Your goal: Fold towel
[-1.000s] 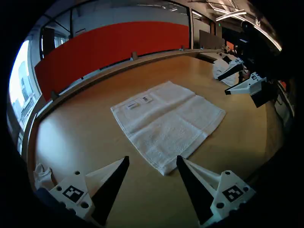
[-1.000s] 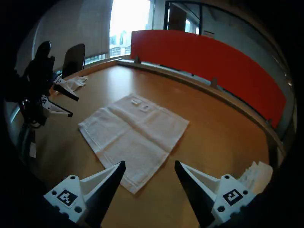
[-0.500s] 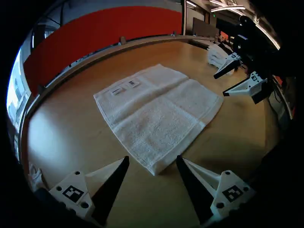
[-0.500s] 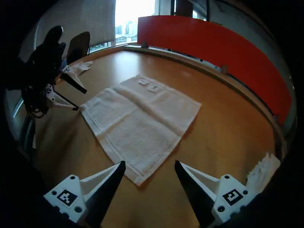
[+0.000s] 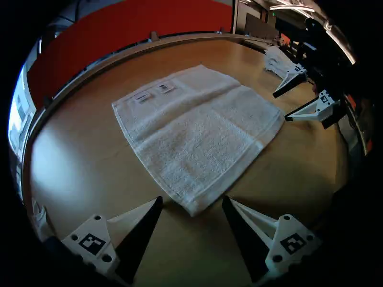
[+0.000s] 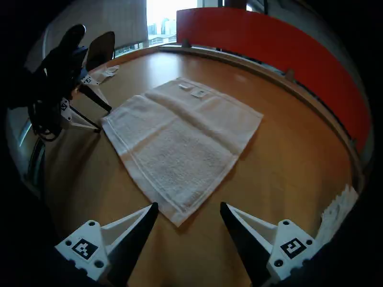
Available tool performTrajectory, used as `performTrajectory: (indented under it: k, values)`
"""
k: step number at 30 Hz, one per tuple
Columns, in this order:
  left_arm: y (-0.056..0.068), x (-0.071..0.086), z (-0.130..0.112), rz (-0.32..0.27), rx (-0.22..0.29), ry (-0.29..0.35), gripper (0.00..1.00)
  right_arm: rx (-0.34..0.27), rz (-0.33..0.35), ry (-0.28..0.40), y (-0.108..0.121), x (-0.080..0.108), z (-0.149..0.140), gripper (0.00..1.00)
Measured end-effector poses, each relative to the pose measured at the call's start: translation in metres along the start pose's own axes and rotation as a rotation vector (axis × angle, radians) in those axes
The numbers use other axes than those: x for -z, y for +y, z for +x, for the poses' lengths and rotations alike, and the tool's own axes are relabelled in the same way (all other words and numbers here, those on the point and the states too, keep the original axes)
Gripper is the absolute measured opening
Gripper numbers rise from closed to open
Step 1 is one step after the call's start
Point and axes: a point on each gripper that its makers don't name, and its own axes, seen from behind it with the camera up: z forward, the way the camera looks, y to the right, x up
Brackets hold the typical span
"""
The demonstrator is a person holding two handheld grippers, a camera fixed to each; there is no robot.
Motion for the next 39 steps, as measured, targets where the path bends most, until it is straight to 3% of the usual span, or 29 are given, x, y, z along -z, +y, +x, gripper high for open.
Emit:
performTrajectory:
  k: [11,15,21,23,28,33,35,39]
  values:
    - [0.002,0.0,-0.001,0.005,-0.01,-0.001,0.92,0.028,0.028,-0.019,-0.007,-0.007,-0.007,0.9]
    - [0.003,0.0,-0.002,0.009,-0.003,-0.005,0.9,0.019,0.023,-0.018,-0.005,-0.007,-0.006,0.79]
    - [0.007,0.001,-0.002,0.004,-0.01,-0.015,0.79,-0.005,0.014,-0.023,-0.001,-0.006,-0.006,0.57]
    - [0.008,0.001,-0.002,0.003,-0.011,-0.019,0.76,-0.006,0.019,-0.025,-0.001,-0.006,-0.007,0.51]
    - [0.011,0.0,-0.001,0.0,-0.014,-0.024,0.62,0.001,0.033,-0.029,-0.004,-0.005,-0.007,0.48]
    - [0.012,-0.001,0.001,0.003,-0.008,-0.025,0.51,0.007,0.039,-0.029,-0.006,-0.006,-0.007,0.34]
    - [0.01,0.0,0.001,0.009,0.0,-0.027,0.37,0.003,0.046,-0.029,-0.008,-0.006,-0.007,0.29]
    - [0.005,-0.001,0.002,0.025,0.03,-0.03,0.2,0.002,0.073,-0.03,-0.016,-0.005,-0.007,0.21]
